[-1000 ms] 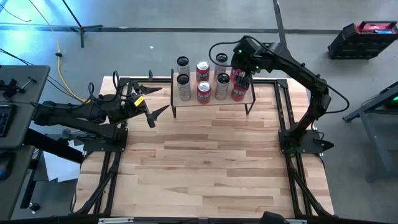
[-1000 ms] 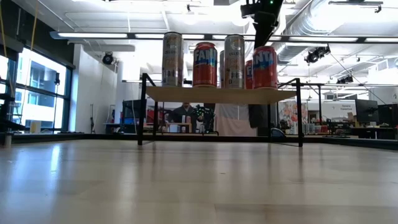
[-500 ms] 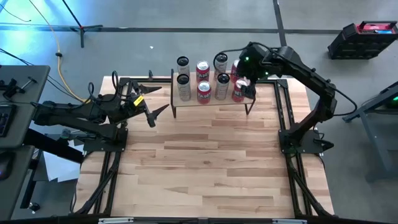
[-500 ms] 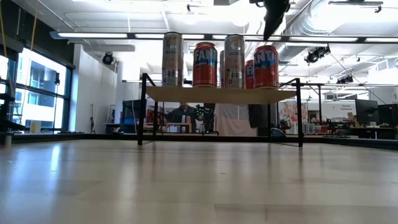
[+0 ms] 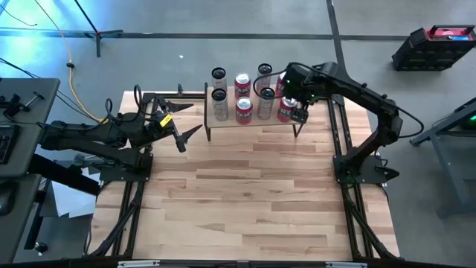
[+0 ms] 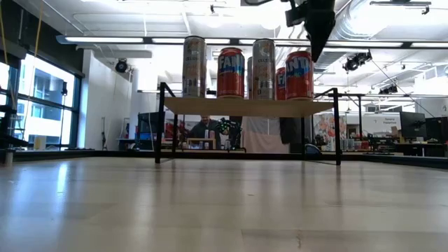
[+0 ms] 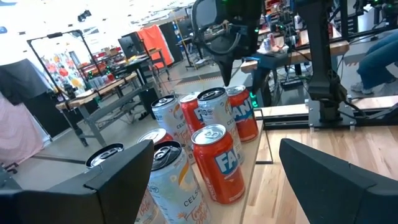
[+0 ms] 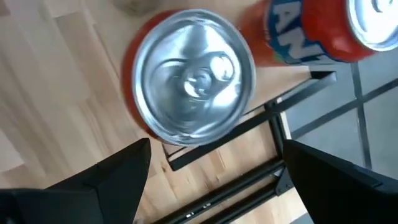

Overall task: Place canned beverage on shelf
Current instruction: Put the red soda can on the shelf aligned with the other red soda can

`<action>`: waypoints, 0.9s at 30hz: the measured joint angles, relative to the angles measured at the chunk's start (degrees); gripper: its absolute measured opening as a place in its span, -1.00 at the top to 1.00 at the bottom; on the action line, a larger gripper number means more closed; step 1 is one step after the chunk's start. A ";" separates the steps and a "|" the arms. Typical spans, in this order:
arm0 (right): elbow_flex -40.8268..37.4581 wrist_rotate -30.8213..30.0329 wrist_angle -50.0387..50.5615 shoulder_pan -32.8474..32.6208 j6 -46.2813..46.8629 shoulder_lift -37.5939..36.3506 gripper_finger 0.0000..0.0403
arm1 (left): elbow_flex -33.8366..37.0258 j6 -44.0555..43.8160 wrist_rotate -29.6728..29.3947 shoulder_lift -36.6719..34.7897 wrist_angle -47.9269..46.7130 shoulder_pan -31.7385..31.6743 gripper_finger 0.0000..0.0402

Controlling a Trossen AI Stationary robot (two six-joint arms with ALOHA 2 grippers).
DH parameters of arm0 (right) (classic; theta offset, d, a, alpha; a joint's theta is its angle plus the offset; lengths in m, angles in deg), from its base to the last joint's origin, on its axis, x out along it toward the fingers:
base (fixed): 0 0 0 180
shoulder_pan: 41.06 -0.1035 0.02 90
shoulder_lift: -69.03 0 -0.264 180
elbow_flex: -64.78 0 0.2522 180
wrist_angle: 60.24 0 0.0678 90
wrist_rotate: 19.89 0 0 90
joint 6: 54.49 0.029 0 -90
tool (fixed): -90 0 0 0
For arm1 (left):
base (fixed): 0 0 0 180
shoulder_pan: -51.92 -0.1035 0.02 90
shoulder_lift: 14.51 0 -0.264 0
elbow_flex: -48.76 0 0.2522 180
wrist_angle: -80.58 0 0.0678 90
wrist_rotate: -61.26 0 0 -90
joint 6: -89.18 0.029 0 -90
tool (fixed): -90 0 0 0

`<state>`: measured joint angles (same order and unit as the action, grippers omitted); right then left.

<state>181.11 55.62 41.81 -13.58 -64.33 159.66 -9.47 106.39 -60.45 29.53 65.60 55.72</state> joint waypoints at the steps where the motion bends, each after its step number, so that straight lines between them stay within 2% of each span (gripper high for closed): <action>1: 0.16 -0.10 0.06 0.22 0.24 0.00 -0.74 | 0.00 -0.02 0.00 0.00 0.00 0.00 -0.69; 4: 0.98 -0.45 -0.07 0.68 0.51 -0.02 -0.74 | 0.00 -0.18 0.00 0.00 0.05 0.00 -0.69; 13: 1.20 -7.88 -1.98 2.88 -0.42 -0.04 -0.74 | 0.00 -0.13 -0.04 0.00 0.15 0.00 -0.69; 27: 3.15 -6.39 -1.84 -1.67 -0.49 -0.09 -0.74 | -0.01 0.56 -0.49 -0.41 1.50 0.00 -0.69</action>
<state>184.27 49.23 39.97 -15.25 -64.82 159.57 -9.48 106.95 -60.94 29.11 67.10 55.72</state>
